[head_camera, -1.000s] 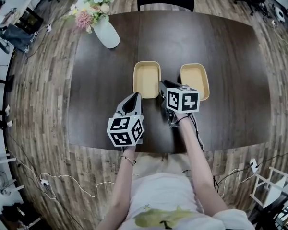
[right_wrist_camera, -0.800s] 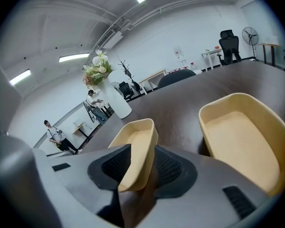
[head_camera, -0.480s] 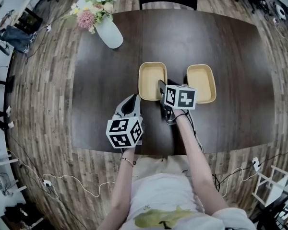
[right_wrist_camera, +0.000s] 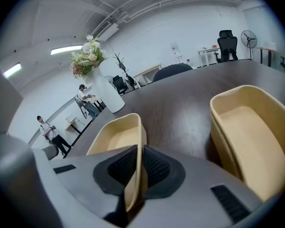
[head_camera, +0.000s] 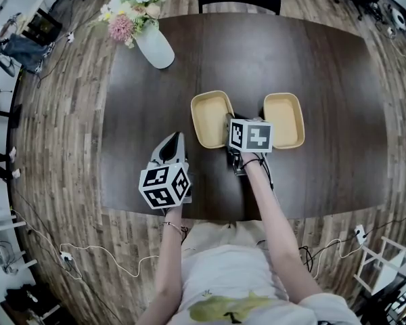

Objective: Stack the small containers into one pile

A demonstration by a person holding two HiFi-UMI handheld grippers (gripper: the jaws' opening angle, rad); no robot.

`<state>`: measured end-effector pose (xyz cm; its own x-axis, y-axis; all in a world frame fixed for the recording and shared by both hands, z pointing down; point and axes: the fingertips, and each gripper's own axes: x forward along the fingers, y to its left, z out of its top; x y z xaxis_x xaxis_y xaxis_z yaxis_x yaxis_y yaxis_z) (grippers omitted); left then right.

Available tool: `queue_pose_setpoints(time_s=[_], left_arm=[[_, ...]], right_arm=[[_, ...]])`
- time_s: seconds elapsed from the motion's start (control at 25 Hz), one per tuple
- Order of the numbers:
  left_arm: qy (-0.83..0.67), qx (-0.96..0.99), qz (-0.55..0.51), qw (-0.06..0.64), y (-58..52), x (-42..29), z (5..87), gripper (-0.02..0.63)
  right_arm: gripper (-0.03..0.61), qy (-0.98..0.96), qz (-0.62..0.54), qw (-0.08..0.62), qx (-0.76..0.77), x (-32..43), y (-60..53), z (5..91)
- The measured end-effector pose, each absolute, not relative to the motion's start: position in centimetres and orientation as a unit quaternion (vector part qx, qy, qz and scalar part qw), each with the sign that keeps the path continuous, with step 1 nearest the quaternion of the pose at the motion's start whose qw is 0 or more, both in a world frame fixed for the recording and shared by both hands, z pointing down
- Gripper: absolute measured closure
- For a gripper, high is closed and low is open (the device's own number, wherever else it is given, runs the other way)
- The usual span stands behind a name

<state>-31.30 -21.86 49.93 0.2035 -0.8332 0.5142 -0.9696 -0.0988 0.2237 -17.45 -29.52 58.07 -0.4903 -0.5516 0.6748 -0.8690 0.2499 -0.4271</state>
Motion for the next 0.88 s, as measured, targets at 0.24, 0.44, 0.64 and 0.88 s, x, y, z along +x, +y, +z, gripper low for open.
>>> queue_pose_setpoints(time_s=[0.24,0.44,0.64,0.88], left_arm=[[-0.631,0.721,0.131,0.255,-22.0,-31.4,49.3,0.589],[-0.624,0.727,0.127,0.256,-22.1,-29.1,49.1,0.589],[-0.62,0.732,0.122,0.255,-21.9,-26.6,48.5,0.589],[-0.604,0.747,0.12,0.251,-22.2,-23.5,48.1,0.589]], right_arm=[[0.54,-0.773,0.402,0.179,0.456,-16.4,-29.7,56.2],[0.54,-0.783,0.401,0.154,0.449,-14.6,-29.7,54.0],[0.54,-0.786,0.397,0.141,0.453,-11.5,-29.5,52.4],[0.54,-0.787,0.388,0.123,0.464,-8.0,-29.7,50.7]])
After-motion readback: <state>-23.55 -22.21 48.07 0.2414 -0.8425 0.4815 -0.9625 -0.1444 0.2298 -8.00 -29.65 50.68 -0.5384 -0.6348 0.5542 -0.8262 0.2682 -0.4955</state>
